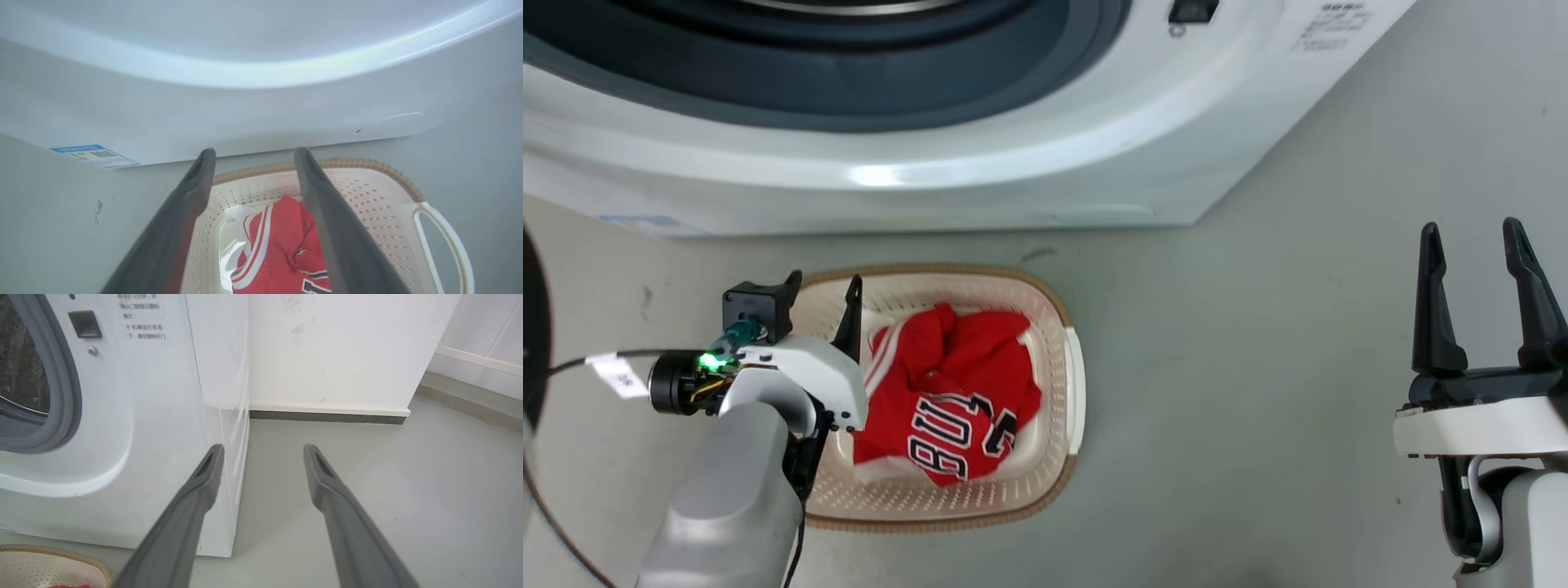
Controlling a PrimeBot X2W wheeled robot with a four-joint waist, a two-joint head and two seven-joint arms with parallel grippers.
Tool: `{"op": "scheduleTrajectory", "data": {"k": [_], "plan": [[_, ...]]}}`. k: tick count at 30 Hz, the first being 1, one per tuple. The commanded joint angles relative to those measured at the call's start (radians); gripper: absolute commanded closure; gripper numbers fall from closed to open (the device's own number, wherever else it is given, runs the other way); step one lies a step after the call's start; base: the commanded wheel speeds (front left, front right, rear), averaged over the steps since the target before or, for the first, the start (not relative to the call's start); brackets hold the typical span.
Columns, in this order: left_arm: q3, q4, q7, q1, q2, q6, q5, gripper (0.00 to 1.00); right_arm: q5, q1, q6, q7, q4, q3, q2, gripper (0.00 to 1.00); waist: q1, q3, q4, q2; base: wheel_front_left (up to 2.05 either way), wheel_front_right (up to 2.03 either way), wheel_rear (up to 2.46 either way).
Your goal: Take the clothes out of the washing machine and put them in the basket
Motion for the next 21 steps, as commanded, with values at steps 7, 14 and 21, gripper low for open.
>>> {"op": "scheduleTrajectory", "data": {"k": [7,14,21], "plan": [[0.096,-0.25,-0.003,0.107,-0.012,0.005,0.044,0.0,-0.012,0.014,-0.001,-0.002,0.019,-0.029,0.0,0.0,-0.0001,-0.146,0.043,0.0,0.0,0.0,0.0],[0.186,-0.494,-0.003,0.222,-0.055,0.015,0.108,0.0,-0.015,0.036,-0.001,-0.002,0.032,-0.041,0.001,0.0,-0.0001,-0.245,0.059,0.0,0.0,0.0,0.0],[0.256,-0.657,-0.003,0.366,-0.104,0.016,0.162,0.0,0.005,0.095,-0.001,-0.002,0.047,-0.02,0.001,0.0,-0.0001,-0.33,0.056,0.0,0.0,0.0,0.0]]}}
